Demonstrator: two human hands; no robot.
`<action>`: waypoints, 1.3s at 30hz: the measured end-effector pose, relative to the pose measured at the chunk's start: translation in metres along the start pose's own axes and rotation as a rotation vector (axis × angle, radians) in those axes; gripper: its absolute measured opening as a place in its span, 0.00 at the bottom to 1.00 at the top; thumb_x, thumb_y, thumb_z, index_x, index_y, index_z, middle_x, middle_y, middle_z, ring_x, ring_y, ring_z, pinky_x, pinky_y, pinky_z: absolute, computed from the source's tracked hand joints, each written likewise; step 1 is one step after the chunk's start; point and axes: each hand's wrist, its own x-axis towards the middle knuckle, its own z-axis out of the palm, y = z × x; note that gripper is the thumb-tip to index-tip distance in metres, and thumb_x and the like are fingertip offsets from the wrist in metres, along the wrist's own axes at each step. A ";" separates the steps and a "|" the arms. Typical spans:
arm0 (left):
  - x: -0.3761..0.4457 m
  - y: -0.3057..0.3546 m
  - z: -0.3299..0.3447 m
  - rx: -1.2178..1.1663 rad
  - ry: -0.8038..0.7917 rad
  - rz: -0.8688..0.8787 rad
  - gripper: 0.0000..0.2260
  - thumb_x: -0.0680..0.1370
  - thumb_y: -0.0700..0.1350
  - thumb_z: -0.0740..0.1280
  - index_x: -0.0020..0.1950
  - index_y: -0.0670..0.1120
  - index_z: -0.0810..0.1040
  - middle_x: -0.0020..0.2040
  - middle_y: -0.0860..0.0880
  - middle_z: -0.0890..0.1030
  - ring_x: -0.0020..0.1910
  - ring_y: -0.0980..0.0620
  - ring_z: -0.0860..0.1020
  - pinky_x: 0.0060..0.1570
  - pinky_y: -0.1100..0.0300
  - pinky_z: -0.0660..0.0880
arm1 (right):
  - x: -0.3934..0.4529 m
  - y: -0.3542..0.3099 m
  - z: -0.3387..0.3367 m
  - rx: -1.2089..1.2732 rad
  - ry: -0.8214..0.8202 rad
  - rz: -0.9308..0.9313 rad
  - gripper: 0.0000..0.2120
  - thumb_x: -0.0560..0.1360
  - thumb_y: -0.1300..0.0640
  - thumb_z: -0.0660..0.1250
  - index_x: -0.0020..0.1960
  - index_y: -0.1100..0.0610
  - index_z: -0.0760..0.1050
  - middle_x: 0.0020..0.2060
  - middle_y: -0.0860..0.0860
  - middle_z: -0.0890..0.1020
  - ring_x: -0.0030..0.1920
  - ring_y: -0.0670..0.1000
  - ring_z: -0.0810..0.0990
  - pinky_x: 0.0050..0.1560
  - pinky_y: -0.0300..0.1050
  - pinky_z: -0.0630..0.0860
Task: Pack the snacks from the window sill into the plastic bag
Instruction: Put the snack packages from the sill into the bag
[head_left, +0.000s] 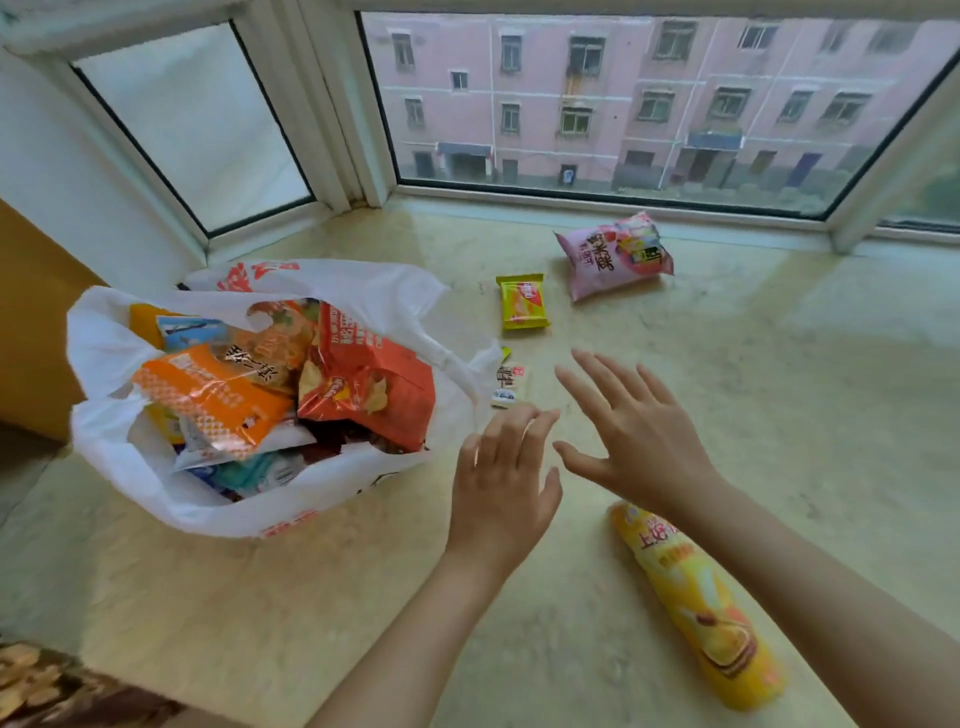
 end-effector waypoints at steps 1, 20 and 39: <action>-0.001 0.005 0.009 0.015 -0.083 0.001 0.33 0.69 0.53 0.71 0.71 0.49 0.64 0.67 0.51 0.65 0.67 0.50 0.66 0.60 0.54 0.64 | -0.010 0.008 0.005 -0.007 -0.025 0.021 0.35 0.71 0.37 0.57 0.72 0.55 0.67 0.71 0.55 0.69 0.68 0.58 0.70 0.66 0.60 0.68; -0.004 0.017 0.131 0.269 -0.697 -0.131 0.37 0.71 0.65 0.52 0.77 0.49 0.57 0.77 0.46 0.60 0.75 0.48 0.56 0.71 0.49 0.49 | -0.107 0.055 0.084 0.271 -0.371 0.361 0.43 0.70 0.41 0.62 0.77 0.46 0.44 0.68 0.47 0.67 0.54 0.53 0.77 0.42 0.45 0.74; 0.076 -0.026 0.157 0.193 -0.614 -0.390 0.24 0.83 0.52 0.50 0.79 0.48 0.53 0.76 0.40 0.61 0.73 0.41 0.63 0.69 0.51 0.61 | 0.008 0.087 0.131 0.038 -0.181 0.304 0.53 0.57 0.48 0.79 0.75 0.47 0.54 0.57 0.56 0.77 0.39 0.58 0.78 0.28 0.48 0.73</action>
